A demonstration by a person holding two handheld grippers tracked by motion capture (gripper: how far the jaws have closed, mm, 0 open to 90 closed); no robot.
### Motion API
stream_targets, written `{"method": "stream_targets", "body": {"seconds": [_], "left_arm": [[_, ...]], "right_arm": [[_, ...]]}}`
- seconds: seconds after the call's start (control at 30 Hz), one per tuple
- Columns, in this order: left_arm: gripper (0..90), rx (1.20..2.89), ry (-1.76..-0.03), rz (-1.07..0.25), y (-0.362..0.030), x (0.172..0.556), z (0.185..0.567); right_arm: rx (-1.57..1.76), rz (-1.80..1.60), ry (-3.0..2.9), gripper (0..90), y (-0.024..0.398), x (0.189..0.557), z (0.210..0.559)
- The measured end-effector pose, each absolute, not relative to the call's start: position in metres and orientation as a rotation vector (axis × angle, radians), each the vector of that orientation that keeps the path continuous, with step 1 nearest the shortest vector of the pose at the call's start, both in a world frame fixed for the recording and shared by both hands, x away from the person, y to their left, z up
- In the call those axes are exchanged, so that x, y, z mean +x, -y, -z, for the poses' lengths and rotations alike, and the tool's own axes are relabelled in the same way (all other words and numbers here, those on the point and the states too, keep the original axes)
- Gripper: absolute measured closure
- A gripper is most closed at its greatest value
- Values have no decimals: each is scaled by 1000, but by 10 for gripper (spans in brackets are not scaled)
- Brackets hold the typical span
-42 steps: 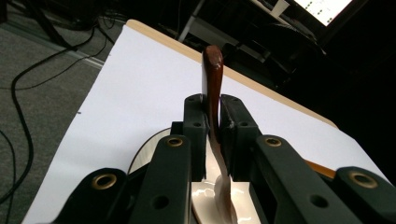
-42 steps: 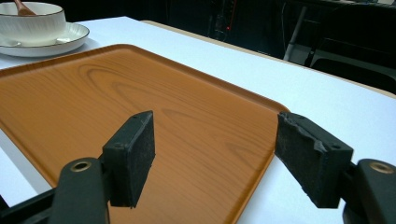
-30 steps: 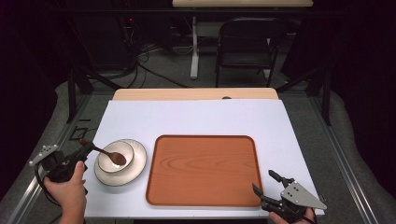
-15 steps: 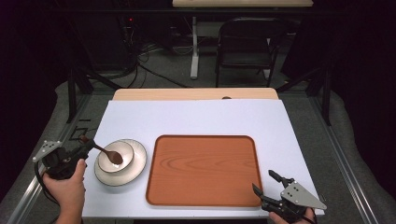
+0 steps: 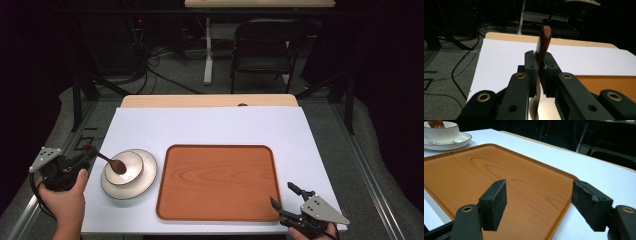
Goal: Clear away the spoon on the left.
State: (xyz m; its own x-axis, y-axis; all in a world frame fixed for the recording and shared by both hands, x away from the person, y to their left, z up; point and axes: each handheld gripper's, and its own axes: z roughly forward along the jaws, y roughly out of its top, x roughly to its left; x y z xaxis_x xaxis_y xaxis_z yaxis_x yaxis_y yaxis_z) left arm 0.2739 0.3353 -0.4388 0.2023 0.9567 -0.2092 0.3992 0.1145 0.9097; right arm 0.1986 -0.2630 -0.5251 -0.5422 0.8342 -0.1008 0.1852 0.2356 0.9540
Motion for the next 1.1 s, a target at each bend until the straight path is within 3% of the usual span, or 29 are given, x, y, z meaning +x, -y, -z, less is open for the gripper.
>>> {"method": "stream_targets", "body": {"seconds": [0.47,1.1], "left_arm": [[847,1494,-1333,-697,-333,267,424],[847,1584,-1204,-689,-297,263,404]], "right_arm": [[933,-1328,-1887,283,263,199,525],[931,-1327,-1889,283,263,199,525]]}}
